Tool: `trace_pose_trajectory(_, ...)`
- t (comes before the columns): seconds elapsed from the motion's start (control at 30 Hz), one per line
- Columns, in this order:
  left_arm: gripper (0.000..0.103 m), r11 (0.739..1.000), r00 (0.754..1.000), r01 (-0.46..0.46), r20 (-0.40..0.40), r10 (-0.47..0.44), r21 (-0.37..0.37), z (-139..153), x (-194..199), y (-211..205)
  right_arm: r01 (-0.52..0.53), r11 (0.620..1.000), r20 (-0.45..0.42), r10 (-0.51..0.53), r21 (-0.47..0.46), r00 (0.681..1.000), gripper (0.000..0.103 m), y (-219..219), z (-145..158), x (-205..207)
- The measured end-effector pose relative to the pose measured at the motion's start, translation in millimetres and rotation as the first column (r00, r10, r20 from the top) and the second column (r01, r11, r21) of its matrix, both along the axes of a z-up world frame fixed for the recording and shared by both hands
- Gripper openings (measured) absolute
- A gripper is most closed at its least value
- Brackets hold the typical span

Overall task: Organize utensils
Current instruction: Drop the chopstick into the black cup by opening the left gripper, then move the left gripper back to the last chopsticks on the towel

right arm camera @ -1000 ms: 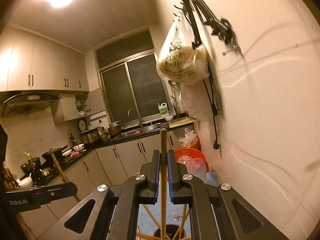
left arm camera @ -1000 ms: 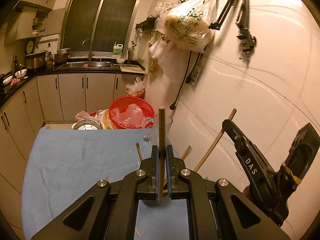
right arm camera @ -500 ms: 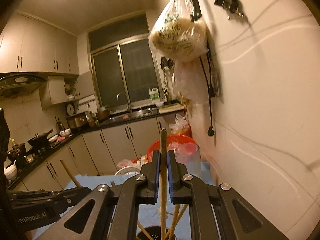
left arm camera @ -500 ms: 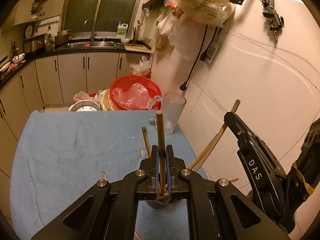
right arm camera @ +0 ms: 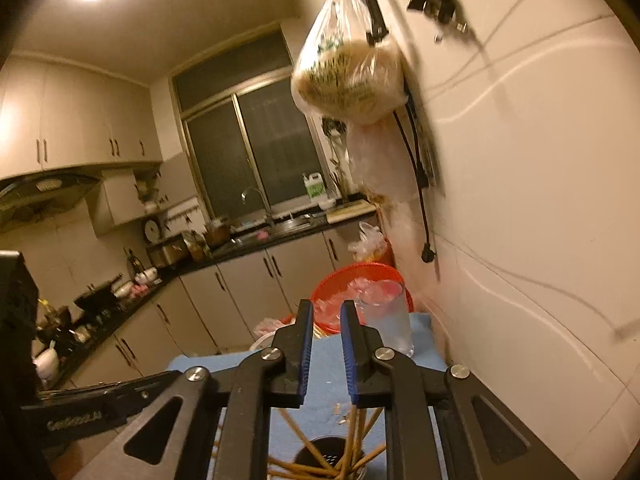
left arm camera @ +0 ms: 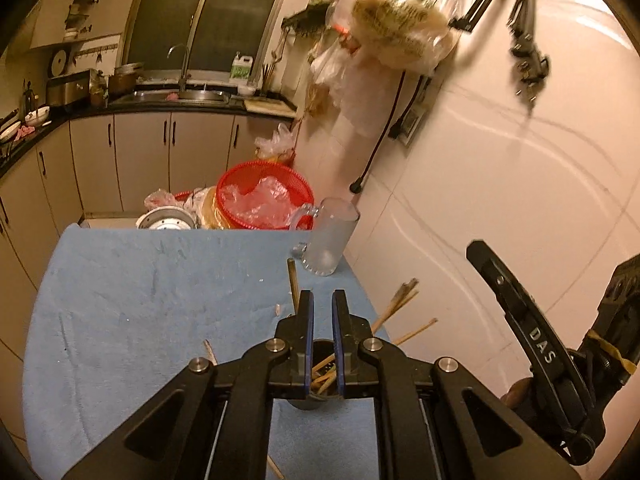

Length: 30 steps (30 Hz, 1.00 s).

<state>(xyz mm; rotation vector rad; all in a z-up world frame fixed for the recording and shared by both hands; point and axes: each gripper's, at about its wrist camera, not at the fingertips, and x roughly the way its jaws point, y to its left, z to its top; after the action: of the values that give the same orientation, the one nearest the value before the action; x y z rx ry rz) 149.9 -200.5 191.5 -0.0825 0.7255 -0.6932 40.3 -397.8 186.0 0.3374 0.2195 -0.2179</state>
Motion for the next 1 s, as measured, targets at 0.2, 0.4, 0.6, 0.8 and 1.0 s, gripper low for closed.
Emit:
trace_pose_trajectory(0.2,0.008,0.999,0.999,-0.011,0.046,0.013,-0.041,19,-33,43,-0.102,0.995,0.023,0.101,0.011,0.995,0.02,24,4,-46)
trace_pose_trajectory(0.4,0.009,0.997,0.997,-0.073,0.002,0.073,0.027,-20,-50,106,-0.312,0.945,-0.153,0.324,0.095,0.934,0.035,62,-56,-58)
trace_pose_trajectory(0.6,0.009,0.975,0.962,-0.139,-0.21,0.175,0.175,-123,-36,152,-0.388,0.894,-0.419,0.448,0.225,0.79,0.035,99,-156,-24)
trace_pose_trajectory(0.8,0.009,0.964,0.919,-0.14,-0.332,0.212,0.228,-182,-23,162,-0.369,0.901,-0.576,0.43,0.227,0.695,0.032,121,-218,12)
trace_pose_trajectory(1.0,0.009,0.965,0.911,-0.125,-0.358,0.204,0.232,-195,-10,153,-0.38,0.908,-0.646,0.399,0.178,0.651,0.012,129,-245,26)
